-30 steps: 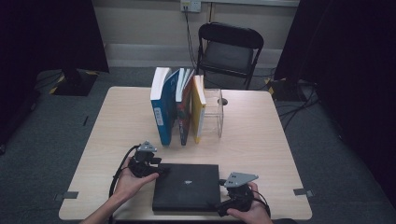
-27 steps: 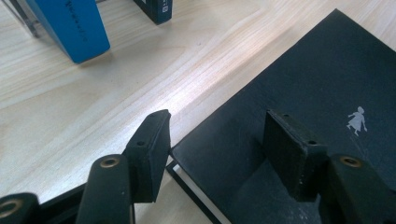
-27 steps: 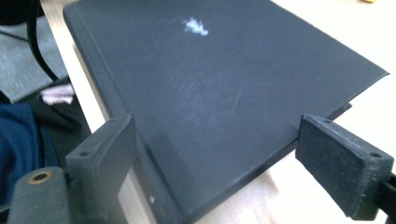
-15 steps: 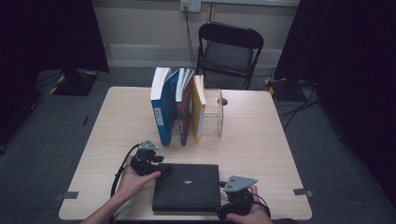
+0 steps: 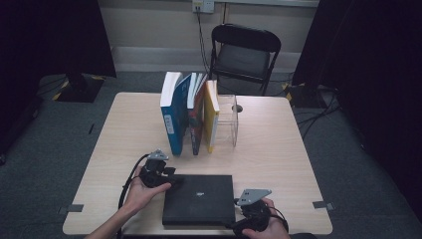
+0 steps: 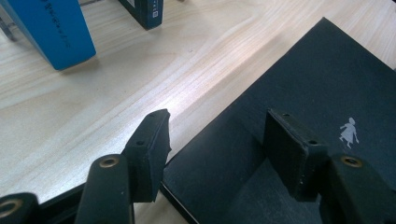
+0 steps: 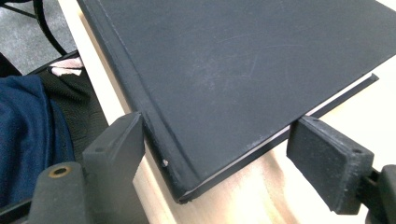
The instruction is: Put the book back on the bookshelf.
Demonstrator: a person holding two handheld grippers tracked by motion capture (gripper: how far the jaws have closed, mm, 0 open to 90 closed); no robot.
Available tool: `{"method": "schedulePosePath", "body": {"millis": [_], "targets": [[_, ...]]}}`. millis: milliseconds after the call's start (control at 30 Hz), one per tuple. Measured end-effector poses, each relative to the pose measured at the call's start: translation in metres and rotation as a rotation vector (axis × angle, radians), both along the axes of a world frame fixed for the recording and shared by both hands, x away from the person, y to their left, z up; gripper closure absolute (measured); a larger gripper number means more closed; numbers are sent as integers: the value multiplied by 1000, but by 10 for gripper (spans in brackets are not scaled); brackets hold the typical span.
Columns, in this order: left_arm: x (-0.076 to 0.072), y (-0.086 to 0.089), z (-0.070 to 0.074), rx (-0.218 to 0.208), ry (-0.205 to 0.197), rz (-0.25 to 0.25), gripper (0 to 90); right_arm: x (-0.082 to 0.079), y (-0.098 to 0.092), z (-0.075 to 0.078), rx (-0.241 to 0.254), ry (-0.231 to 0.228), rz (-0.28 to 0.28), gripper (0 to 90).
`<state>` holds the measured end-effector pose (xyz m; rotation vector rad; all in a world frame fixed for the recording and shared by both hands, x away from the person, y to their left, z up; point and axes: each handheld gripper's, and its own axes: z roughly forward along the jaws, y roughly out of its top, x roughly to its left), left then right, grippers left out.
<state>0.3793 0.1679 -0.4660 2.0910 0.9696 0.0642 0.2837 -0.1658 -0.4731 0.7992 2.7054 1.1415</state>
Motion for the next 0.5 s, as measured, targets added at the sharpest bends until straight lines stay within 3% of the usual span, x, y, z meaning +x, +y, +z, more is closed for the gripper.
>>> {"method": "schedulePosePath", "body": {"millis": [67, 100, 167, 500], "targets": [[-2, 1, 1, 6, 2, 7, 414, 0, 0, 0, -1, 0, 0, 212], [-6, 3, 3, 20, -1, -8, 434, 1, -3, 2, -2, -28, -26, 297], [-10, 5, 3, 23, -5, -7, 433, 7, -9, 2, 6, -40, -53, 350], [-27, 11, 6, 57, 11, -16, 429, 22, -11, 7, 35, -74, -101, 405]]}}
